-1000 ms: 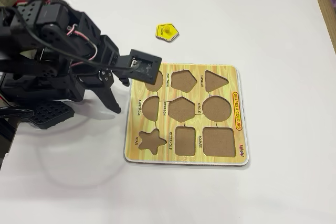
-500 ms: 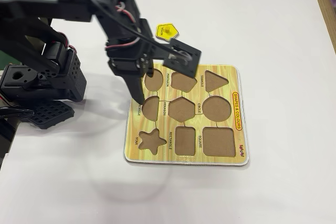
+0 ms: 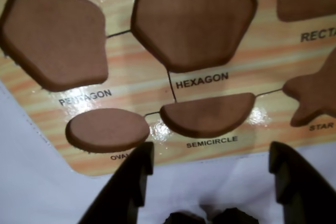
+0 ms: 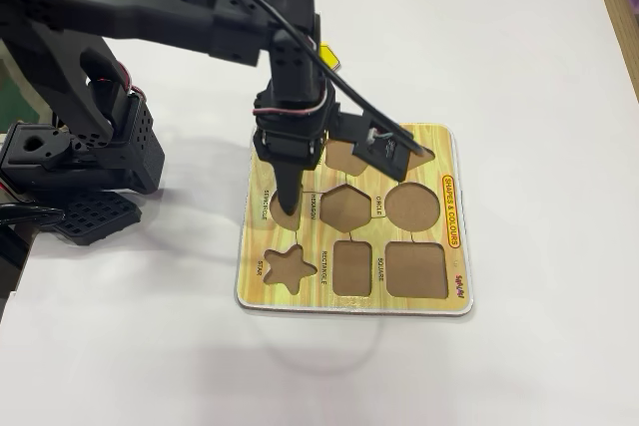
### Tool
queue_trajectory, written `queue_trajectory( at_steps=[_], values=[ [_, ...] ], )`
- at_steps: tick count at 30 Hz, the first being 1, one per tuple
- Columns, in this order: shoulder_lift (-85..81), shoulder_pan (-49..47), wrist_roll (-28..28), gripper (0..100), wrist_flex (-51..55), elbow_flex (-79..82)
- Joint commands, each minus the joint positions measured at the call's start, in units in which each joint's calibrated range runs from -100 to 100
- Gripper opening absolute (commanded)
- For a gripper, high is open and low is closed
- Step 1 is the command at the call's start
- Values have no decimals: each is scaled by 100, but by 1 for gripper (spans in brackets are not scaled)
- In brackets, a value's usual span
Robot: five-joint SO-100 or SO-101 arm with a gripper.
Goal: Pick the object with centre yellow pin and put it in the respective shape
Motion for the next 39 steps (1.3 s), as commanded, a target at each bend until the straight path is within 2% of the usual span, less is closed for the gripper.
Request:
queue_trajectory(
  at_steps=[1, 15, 24, 29, 36, 39],
  values=[
    [15, -54, 7, 25, -65, -324],
    [626, -1265, -45, 25, -74, -1457],
    [894, -1499, -71, 25, -74, -1888],
    [911, -2017, -819, 25, -74, -1888],
    [911, -2818, -1400, 25, -134, -1897],
    [919, -3150, -1640, 25, -636, -1790]
  ],
)
